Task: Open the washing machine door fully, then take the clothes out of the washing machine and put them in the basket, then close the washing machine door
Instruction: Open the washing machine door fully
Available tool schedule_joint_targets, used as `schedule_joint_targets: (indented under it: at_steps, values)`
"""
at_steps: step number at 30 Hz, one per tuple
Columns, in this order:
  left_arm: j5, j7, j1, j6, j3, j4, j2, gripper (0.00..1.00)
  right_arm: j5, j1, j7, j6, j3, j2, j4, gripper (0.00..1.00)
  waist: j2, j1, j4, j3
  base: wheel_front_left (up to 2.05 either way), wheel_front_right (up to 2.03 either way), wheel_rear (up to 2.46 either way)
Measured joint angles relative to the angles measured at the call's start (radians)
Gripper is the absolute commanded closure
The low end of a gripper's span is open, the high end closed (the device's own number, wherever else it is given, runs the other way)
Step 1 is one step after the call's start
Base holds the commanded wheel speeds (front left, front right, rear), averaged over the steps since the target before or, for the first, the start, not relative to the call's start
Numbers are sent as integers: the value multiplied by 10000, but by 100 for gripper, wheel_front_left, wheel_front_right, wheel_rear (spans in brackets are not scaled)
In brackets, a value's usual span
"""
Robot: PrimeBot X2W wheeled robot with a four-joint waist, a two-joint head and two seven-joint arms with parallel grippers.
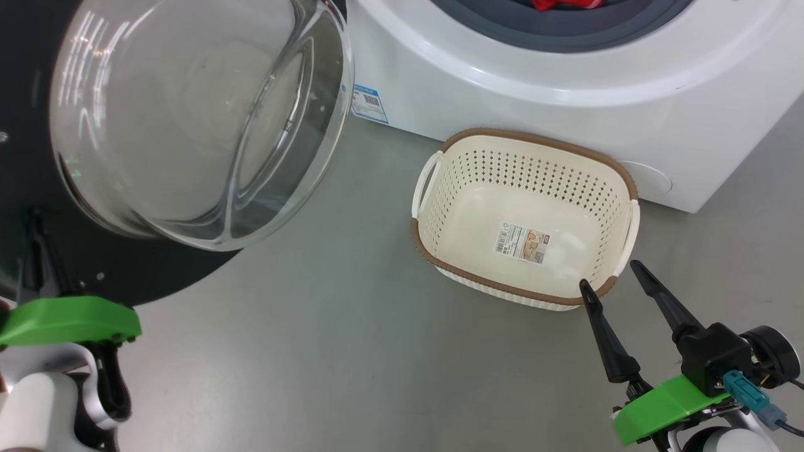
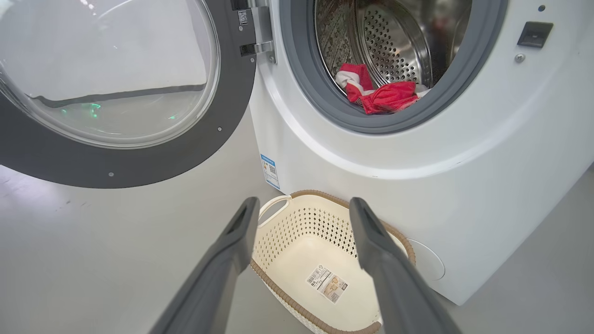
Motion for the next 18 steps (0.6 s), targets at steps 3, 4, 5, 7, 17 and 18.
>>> schedule_joint_targets:
  at_steps: [3,4,5,7,17,18]
  values:
    - [-25,-75,-229,-88,115,395,46,100,0,-1,36,0,8,-67,-67,0,0,0,6,81,0,0,0]
    - [-25,-90,-288,-92,150,520,61,100,0,-1,38,0,8,-94,-86,0,0,0,2,95,0,0,0]
    - [-25,-125,-321,-163,213,623,63,100,2,-3,77,0,8,-109,-104,0,0,0,-9,103,0,0,0]
    - [-29,-142,-402,-234,307,769,58,100,2,-6,109,0,4,-117,-111,0,1,0,-36,110,0,0,0]
    - [-79,-146,-388,-821,604,474,-125,90,69,-9,-19,0,-2,6,98,0,1,0,-145,-107,0,0,0]
    - [-15,-155,-341,-821,627,280,-142,60,81,-9,-67,0,0,35,144,0,0,0,-159,-150,0,0,0]
